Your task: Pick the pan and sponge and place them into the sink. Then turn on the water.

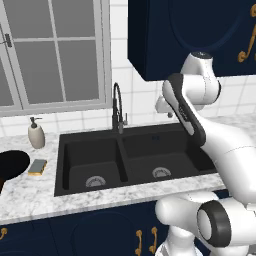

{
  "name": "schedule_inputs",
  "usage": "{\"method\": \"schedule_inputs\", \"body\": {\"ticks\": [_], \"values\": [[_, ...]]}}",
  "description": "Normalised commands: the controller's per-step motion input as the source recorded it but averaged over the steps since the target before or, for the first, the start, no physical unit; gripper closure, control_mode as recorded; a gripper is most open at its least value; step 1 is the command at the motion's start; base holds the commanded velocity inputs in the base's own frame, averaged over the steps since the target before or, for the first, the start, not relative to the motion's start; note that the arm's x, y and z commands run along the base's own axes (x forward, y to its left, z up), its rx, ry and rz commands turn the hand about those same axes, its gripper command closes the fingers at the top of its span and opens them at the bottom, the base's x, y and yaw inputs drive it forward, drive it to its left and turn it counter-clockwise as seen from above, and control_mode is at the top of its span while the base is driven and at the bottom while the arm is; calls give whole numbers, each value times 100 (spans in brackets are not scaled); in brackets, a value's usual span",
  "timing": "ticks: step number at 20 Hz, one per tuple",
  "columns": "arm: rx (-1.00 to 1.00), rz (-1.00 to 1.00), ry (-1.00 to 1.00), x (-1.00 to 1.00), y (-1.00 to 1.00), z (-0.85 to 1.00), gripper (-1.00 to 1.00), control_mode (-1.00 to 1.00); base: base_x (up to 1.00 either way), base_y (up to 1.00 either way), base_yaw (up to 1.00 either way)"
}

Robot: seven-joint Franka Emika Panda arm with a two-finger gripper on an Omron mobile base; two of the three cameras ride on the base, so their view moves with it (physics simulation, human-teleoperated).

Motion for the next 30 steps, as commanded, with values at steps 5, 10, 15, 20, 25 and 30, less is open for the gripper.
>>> {"method": "schedule_inputs", "body": {"ticks": [5, 10, 15, 20, 25, 30], "values": [[-1, 3, 1, -25, 37, -10, -100, -100, 0, 0, 0], [-5, 22, 0, -52, 100, -12, -100, -100, 0, 0, 0], [-5, 30, 2, -24, 100, 0, -100, -100, 0, 0, 0], [-12, 19, 6, 0, 75, -2, -100, -100, 0, 0, 0], [-8, -1, 0, -1, 64, -13, -100, -100, 0, 0, 0], [0, 5, 3, 40, 100, -24, -100, -100, 0, 0, 0]]}}
